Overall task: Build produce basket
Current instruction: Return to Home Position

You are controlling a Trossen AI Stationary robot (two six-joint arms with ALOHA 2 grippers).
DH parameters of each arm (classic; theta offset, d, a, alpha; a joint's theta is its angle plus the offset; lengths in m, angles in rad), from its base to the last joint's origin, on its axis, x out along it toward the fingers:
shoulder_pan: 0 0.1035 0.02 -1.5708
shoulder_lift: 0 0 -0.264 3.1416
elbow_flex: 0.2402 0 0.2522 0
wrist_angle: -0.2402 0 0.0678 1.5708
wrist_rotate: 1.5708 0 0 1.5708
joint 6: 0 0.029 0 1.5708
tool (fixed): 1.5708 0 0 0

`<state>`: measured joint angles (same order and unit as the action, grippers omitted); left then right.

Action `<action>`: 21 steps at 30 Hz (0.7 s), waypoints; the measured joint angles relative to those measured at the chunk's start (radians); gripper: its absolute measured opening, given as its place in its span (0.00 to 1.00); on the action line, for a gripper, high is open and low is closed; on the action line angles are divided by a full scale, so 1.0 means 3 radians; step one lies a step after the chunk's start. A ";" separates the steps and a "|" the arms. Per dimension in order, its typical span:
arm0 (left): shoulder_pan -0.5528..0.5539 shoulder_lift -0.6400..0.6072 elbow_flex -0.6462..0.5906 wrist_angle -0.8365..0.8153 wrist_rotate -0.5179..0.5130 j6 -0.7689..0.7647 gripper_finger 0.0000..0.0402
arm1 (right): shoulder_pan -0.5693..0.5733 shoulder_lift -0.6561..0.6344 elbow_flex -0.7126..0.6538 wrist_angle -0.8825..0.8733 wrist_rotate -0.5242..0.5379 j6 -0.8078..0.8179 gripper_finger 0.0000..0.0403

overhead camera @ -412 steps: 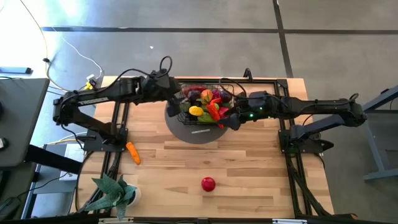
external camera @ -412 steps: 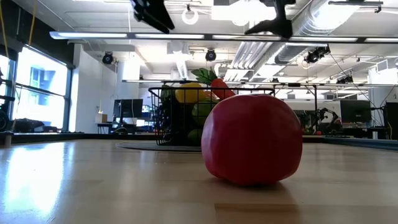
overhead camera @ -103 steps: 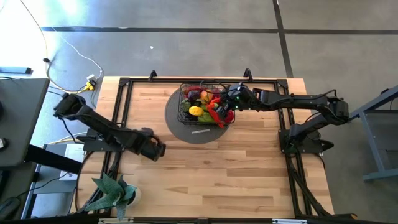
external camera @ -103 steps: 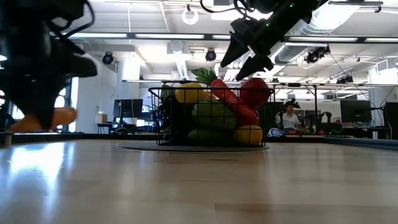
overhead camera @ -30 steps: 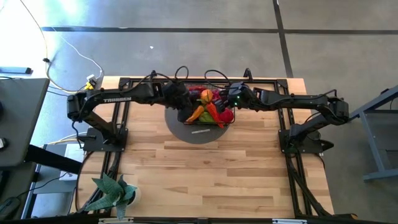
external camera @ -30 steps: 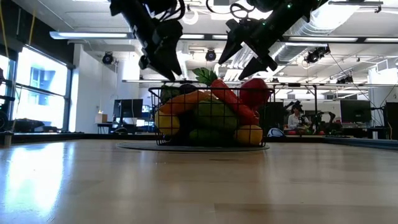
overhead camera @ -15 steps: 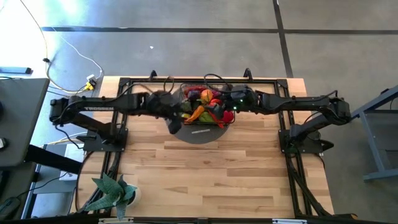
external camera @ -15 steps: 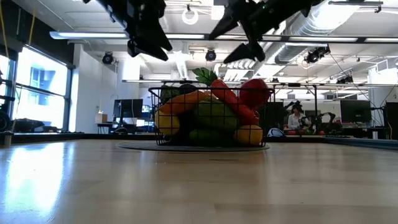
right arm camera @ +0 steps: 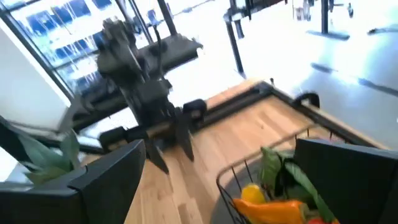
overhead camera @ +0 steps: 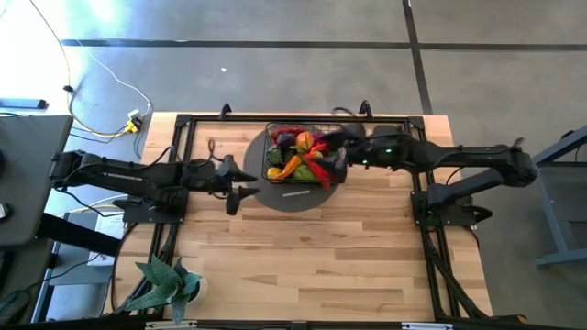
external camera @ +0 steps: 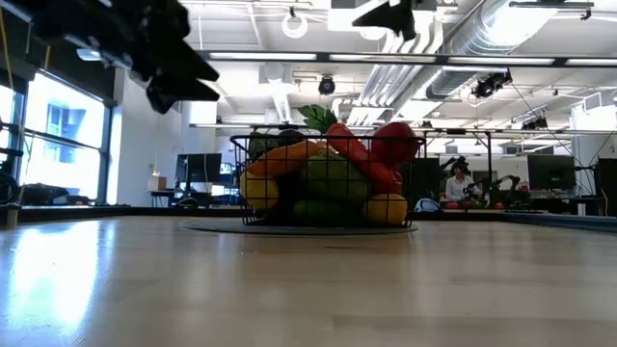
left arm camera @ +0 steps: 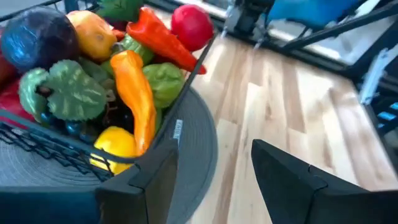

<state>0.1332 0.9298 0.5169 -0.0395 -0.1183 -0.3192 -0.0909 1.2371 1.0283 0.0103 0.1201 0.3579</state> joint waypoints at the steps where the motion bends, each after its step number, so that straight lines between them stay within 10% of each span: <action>1: -0.0012 -0.0082 -0.0114 0.0105 0.0003 -0.0021 0.49 | 0.0005 -0.0063 0.0000 0.0003 0.0004 0.0001 0.99; 21: -0.0099 -0.1681 -0.1436 0.0894 0.0124 -0.0236 0.49 | 0.0007 -0.1216 0.0000 -0.0815 0.0098 -0.0088 0.99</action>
<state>0.1036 0.4256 0.0863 0.2286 -0.0812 -0.3901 -0.0887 0.8722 1.0283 -0.2342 0.1495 0.3315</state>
